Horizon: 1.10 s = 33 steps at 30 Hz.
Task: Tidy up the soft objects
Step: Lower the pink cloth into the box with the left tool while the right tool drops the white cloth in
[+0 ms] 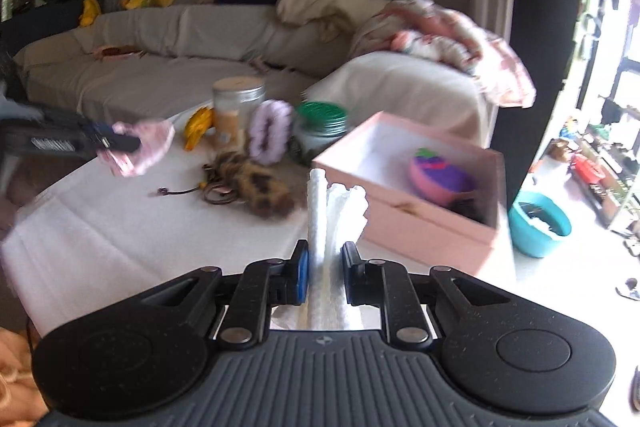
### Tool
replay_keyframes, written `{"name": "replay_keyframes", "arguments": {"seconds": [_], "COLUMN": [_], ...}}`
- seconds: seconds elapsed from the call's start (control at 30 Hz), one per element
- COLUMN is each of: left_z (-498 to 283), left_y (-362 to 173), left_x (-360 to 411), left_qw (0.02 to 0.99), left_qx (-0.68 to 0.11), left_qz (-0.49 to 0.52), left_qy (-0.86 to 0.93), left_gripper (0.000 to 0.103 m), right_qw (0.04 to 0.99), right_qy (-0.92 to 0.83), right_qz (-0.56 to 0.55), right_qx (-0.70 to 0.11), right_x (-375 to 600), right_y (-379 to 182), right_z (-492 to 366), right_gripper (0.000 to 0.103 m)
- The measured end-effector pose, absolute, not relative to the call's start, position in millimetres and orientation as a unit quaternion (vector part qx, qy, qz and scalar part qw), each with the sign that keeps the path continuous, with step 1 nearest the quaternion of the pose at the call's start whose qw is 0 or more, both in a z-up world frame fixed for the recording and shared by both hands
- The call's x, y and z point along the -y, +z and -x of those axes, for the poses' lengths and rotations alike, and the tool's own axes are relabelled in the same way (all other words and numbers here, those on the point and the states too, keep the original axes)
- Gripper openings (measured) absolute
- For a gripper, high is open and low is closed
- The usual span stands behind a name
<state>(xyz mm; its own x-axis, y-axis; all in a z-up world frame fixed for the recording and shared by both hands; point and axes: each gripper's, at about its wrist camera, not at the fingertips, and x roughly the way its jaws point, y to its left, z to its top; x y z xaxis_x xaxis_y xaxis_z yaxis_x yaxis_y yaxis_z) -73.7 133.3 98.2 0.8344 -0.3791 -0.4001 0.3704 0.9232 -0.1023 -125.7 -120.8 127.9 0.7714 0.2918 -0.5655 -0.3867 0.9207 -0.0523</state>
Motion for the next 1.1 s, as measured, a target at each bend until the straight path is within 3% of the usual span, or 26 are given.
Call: {"name": "replay_keyframes", "arguments": {"seconds": [0.23,0.33,0.43,0.5,0.67,0.83,0.9,0.93,0.97,1.1], "left_z": [-9.2,-82.7,-144.0,-159.4,-158.3,-138.1,-129.4,-121.7,-117.7,-93.0], "left_y": [166.8,155.8,107.2,82.1,76.9,106.7,114.8,114.5,110.9,86.3], "left_x": [-28.7,5.2,23.4,24.0,-3.0,-47.7,-71.4,-85.9,-101.8,-159.6], "left_qw": [0.942,0.918,0.866,0.861,0.879,0.909,0.924,0.93,0.934,0.945], "left_qx": [-0.175,-0.26,-0.381,-0.405,-0.352,-0.271,-0.253,-0.248,-0.246,-0.25], "left_qz": [-0.028,0.032,0.095,0.097,0.146,0.18,0.175,0.173,0.174,0.176], "left_qy": [-0.285,-0.298,-0.31,-0.293,-0.286,-0.261,-0.229,-0.209,-0.193,-0.119], "left_gripper": [0.014,0.014,0.016,0.016,0.016,0.016,0.016,0.016,0.016,0.016], "right_qw": [0.947,0.944,0.94,0.937,0.936,0.938,0.924,0.914,0.909,0.913], "right_qy": [0.141,0.134,0.121,0.114,0.13,0.162,0.187,0.193,0.188,0.149], "right_qz": [0.04,0.036,0.033,0.03,0.0,-0.054,-0.084,-0.097,-0.114,-0.118], "right_qx": [-0.285,-0.298,-0.317,-0.327,-0.326,-0.302,-0.323,-0.343,-0.355,-0.361], "right_x": [157.8,165.1,173.7,179.6,189.0,179.8,173.7,171.2,170.1,162.3], "right_y": [128.9,118.5,106.7,101.6,115.7,155.1,162.0,162.0,161.0,152.3], "right_z": [121.2,113.9,104.1,95.0,64.8,-8.3,-48.4,-68.7,-83.8,-98.8], "right_gripper": [0.017,0.017,0.017,0.017,0.017,0.017,0.03,0.059,0.078,0.079]}}
